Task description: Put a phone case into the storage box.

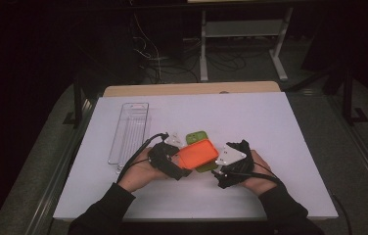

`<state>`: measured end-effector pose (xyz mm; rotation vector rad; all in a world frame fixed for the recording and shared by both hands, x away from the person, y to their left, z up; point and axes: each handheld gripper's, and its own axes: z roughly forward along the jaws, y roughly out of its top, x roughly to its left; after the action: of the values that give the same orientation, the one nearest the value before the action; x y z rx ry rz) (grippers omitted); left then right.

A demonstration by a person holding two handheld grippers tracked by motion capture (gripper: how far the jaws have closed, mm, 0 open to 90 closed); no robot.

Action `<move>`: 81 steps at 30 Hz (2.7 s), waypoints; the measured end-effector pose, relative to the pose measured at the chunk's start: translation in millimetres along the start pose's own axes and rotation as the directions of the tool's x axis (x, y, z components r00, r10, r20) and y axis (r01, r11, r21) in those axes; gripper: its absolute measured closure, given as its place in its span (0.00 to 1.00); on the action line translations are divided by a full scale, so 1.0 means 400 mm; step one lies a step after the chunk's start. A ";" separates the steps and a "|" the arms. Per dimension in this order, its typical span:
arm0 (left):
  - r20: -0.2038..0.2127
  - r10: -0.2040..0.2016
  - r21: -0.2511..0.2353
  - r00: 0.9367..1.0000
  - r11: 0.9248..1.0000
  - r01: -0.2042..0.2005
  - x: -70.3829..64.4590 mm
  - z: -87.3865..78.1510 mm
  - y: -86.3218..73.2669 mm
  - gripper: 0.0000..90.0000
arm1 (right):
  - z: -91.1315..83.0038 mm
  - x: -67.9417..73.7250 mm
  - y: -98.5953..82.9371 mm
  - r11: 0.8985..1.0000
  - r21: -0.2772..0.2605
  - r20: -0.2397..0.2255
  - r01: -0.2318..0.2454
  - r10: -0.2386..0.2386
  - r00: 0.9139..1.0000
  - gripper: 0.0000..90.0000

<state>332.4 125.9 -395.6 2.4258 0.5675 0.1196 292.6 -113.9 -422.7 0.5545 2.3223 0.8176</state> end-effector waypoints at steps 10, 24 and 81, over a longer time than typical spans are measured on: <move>0.005 0.010 0.009 1.000 1.000 -0.010 0.004 -0.002 0.000 0.17 | -0.003 0.022 0.005 0.991 0.003 0.090 0.137 -0.137 0.986 0.01; 0.005 -0.048 -0.034 0.999 0.998 0.048 -0.005 0.004 -0.001 0.17 | -0.004 0.042 0.008 0.948 -0.008 0.210 0.318 -0.309 0.928 0.01; 0.008 -0.050 -0.035 0.999 0.998 0.050 -0.003 -0.008 0.004 0.17 | 0.057 0.153 0.041 0.686 0.050 0.449 0.726 -0.665 0.597 0.60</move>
<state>331.3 126.3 -392.2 2.3748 0.6168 0.0993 266.1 -58.8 -450.8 -0.2505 1.7943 0.3949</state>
